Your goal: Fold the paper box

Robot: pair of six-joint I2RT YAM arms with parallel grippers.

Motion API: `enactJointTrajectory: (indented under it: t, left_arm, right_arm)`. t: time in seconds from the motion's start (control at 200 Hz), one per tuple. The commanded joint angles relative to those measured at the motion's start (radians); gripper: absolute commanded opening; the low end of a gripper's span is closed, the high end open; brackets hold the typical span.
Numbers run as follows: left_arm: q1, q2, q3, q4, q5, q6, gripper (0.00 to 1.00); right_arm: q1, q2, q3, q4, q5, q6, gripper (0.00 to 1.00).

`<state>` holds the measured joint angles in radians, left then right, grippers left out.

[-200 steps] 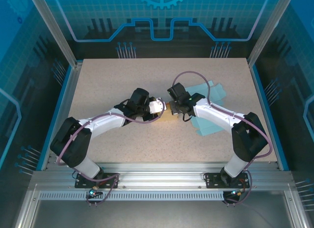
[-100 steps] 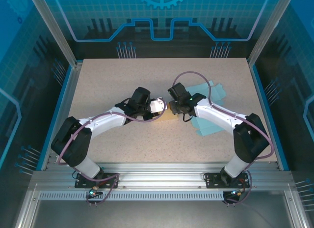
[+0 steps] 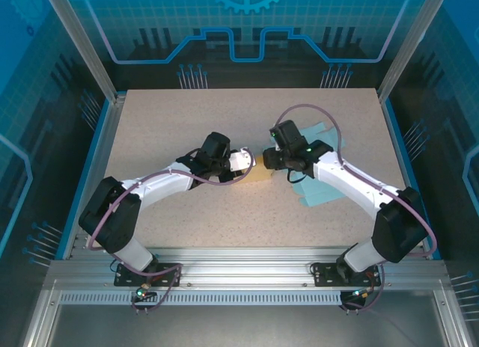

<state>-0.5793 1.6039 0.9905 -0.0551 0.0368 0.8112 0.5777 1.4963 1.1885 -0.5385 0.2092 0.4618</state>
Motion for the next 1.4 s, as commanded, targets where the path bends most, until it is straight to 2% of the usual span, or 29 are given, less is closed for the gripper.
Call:
enactJointTrajectory:
  t: [0.0,0.27,0.415,0.72,0.795,0.925,0.99,1.061,1.111,1.256,1.316,1.391]
  left_arm:
    - [-0.009,0.020,0.006,-0.048,-0.016,-0.007,0.38]
    - [-0.016,0.036,0.017,-0.045,-0.027,-0.009,0.38]
    - [-0.021,0.049,0.025,-0.046,-0.039,-0.010,0.38]
    - [-0.021,0.048,0.018,-0.040,-0.052,-0.017,0.38]
    - [-0.022,0.048,0.014,-0.040,-0.055,-0.016,0.38]
    - [-0.021,0.042,0.002,-0.036,-0.058,-0.019,0.38]
    - [-0.021,0.036,-0.005,-0.025,-0.060,-0.030,0.39]
    - [-0.021,0.013,-0.012,-0.008,-0.051,-0.074,0.44]
    - [-0.020,-0.016,-0.021,0.014,-0.039,-0.114,0.62]
    - [-0.019,-0.106,-0.016,0.050,-0.027,-0.301,0.91]
    - [-0.018,-0.139,-0.004,0.042,-0.031,-0.398,0.99]
    - [-0.013,-0.174,0.009,0.032,-0.089,-0.572,0.99]
  right_arm:
    - [-0.062,-0.017,-0.004,0.007,-0.107,0.036,0.46]
    - [-0.102,0.138,0.123,-0.002,-0.209,0.010,0.51]
    - [-0.108,0.177,0.111,0.001,-0.229,0.004,0.51]
    - [-0.139,0.183,-0.031,0.055,-0.189,0.018,0.47]
    - [-0.144,0.190,-0.048,0.075,-0.192,0.022,0.42]
    - [-0.143,0.208,-0.058,0.091,-0.193,0.020,0.41]
    - [-0.144,0.222,-0.061,0.096,-0.190,0.021,0.36]
    - [-0.141,0.233,-0.067,0.101,-0.195,0.025,0.35]
    - [-0.136,0.236,-0.073,0.105,-0.186,0.027,0.35]
    - [-0.128,0.238,-0.100,0.116,-0.167,0.034,0.36]
    - [-0.128,0.240,-0.111,0.120,-0.163,0.034,0.36]
    - [-0.127,0.238,-0.120,0.125,-0.159,0.035,0.36]
